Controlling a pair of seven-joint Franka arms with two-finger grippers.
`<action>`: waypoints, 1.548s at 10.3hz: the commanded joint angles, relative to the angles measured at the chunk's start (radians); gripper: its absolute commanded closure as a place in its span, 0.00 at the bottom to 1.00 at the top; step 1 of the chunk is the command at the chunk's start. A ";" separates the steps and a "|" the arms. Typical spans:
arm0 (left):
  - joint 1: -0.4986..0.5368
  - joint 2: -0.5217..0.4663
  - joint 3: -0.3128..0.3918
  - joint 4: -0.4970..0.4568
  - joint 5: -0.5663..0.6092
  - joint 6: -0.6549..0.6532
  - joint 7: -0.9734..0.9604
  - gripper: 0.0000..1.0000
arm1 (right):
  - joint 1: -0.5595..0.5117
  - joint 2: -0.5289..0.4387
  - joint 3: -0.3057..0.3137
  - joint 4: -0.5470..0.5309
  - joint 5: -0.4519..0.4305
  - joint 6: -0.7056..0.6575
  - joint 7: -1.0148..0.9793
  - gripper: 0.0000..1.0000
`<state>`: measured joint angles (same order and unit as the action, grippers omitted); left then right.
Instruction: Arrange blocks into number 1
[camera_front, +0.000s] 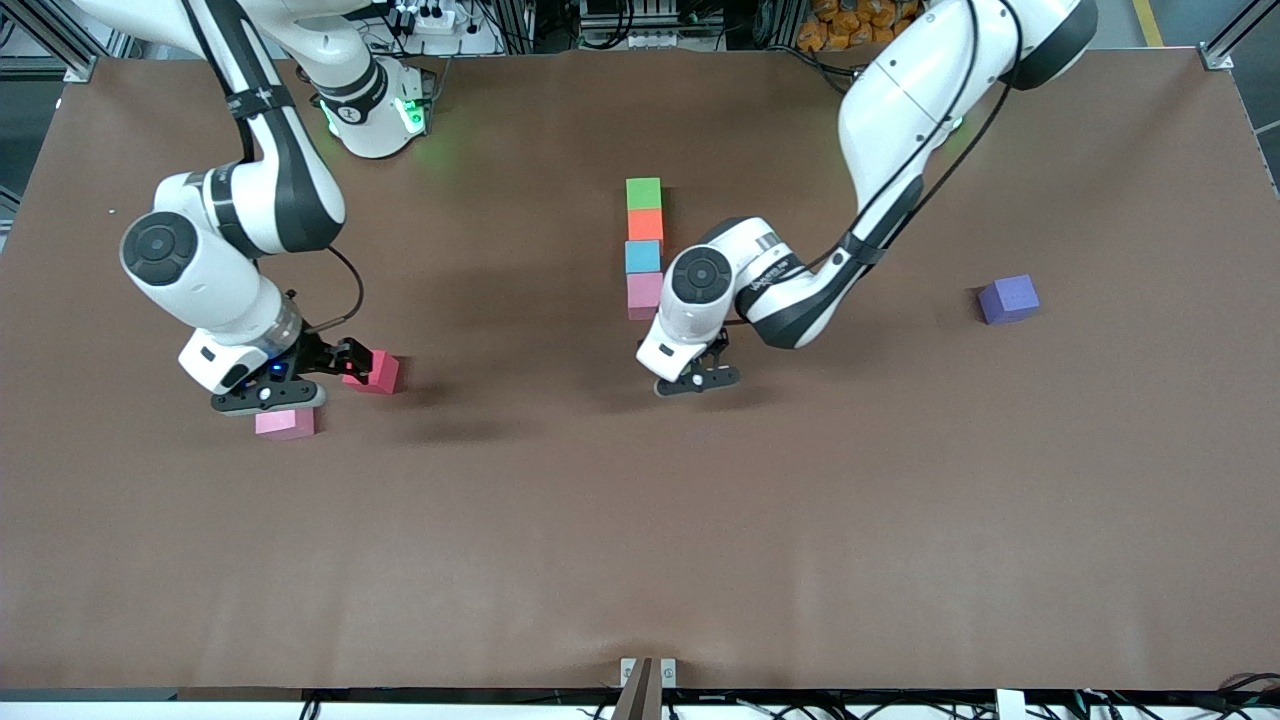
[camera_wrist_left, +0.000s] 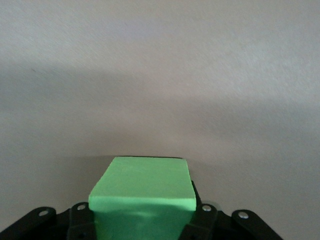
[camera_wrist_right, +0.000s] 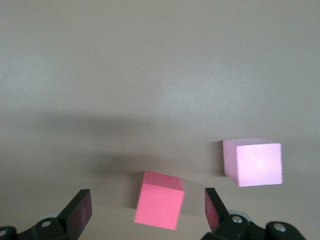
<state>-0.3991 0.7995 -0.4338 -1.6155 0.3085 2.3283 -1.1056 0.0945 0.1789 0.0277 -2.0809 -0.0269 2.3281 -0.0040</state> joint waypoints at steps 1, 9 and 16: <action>-0.049 0.010 0.030 0.045 -0.042 -0.029 -0.022 1.00 | -0.089 -0.045 0.081 -0.030 -0.011 0.011 -0.018 0.00; -0.092 0.004 0.030 0.032 -0.029 -0.029 -0.045 0.97 | -0.179 -0.084 0.094 0.376 -0.008 -0.421 -0.013 0.00; -0.101 0.001 0.030 0.032 -0.028 -0.029 -0.054 0.97 | -0.058 -0.151 -0.084 0.487 -0.007 -0.654 0.018 0.00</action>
<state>-0.4831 0.8052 -0.4169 -1.5954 0.2906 2.3180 -1.1397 -0.0100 0.0228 0.0047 -1.6272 -0.0268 1.7195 -0.0007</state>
